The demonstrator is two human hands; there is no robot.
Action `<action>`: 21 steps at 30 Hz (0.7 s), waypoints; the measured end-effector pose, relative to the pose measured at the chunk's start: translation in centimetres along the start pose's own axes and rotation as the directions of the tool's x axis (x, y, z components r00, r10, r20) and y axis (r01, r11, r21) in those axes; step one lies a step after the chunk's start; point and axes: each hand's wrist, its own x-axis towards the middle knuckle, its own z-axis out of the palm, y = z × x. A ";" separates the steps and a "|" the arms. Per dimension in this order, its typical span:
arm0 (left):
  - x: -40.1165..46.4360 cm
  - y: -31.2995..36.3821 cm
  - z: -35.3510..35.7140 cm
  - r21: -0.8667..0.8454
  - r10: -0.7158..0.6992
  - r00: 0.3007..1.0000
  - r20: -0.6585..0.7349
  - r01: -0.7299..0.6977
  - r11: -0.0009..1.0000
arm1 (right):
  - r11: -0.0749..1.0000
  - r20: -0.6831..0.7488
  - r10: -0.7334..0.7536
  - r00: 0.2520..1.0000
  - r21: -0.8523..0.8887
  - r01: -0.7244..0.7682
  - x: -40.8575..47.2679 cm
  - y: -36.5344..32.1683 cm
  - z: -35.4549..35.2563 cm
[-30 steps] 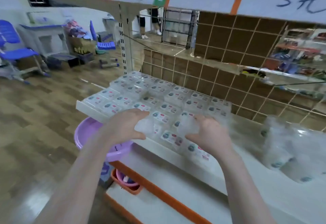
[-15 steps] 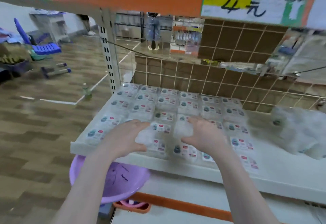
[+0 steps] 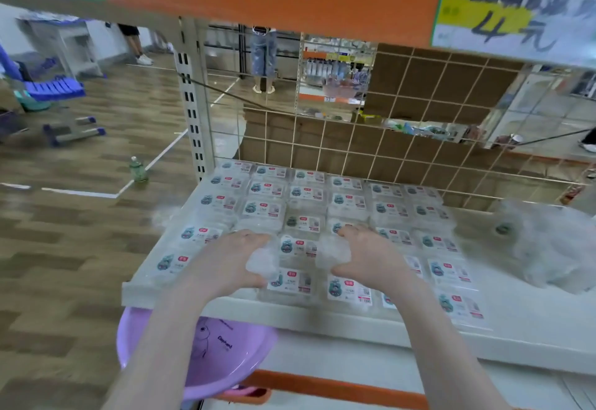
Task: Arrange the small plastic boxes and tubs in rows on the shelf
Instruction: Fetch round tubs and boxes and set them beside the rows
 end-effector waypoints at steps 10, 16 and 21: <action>0.5 -0.4 -0.2 -0.013 0.020 1.000 0.019 -0.020 1.000 | 0.996 0.029 -0.094 0.995 -0.005 0.095 1.9 -1.6 -0.6; 0.4 -0.9 -0.4 -0.029 0.003 1.000 0.014 -0.002 1.000 | 0.930 -0.081 -0.045 0.996 0.359 0.071 2.9 -2.8 -2.2; 0.5 -1.4 -0.3 -0.045 -0.020 0.999 0.025 0.021 0.999 | 0.791 -0.177 0.025 0.984 0.606 0.089 2.0 -1.9 -0.8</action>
